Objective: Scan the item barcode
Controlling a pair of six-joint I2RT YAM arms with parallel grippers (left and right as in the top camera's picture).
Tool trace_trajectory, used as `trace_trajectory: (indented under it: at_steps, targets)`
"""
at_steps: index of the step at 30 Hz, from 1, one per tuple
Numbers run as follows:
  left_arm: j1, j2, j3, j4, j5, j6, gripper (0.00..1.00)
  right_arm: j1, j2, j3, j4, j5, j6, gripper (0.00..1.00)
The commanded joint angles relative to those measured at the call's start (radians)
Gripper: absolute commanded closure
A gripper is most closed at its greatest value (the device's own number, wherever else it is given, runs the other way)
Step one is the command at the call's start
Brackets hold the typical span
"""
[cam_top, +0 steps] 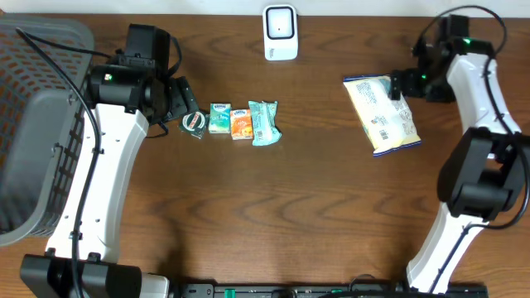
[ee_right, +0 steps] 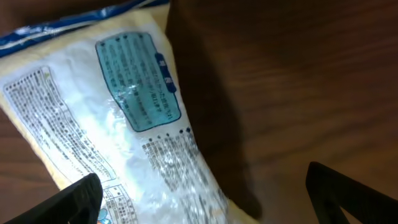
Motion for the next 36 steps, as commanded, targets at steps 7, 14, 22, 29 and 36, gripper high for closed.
trace_trajectory:
  at_steps: [7,14,22,29,36]
  targets:
    - [0.002,0.003,0.009,-0.003,-0.009,-0.013,0.02,-0.148,0.183,-0.009,-0.023,-0.555,-0.233,0.01]
    - [0.002,0.003,0.009,-0.003,-0.009,-0.013,0.02,-0.122,0.287,-0.009,-0.075,-0.750,-0.340,0.26]
    - [0.002,0.003,0.009,-0.003,-0.009,-0.013,0.02,-0.075,0.267,0.005,-0.110,-0.752,-0.281,0.99]
    - [0.002,0.003,0.009,-0.003,-0.009,-0.013,0.02,-0.059,0.087,0.029,-0.062,-0.454,-0.063,0.99]
    - [0.002,0.003,0.009,-0.003,-0.009,-0.013,0.02,0.110,-0.146,0.029,-0.047,0.311,0.173,0.99]
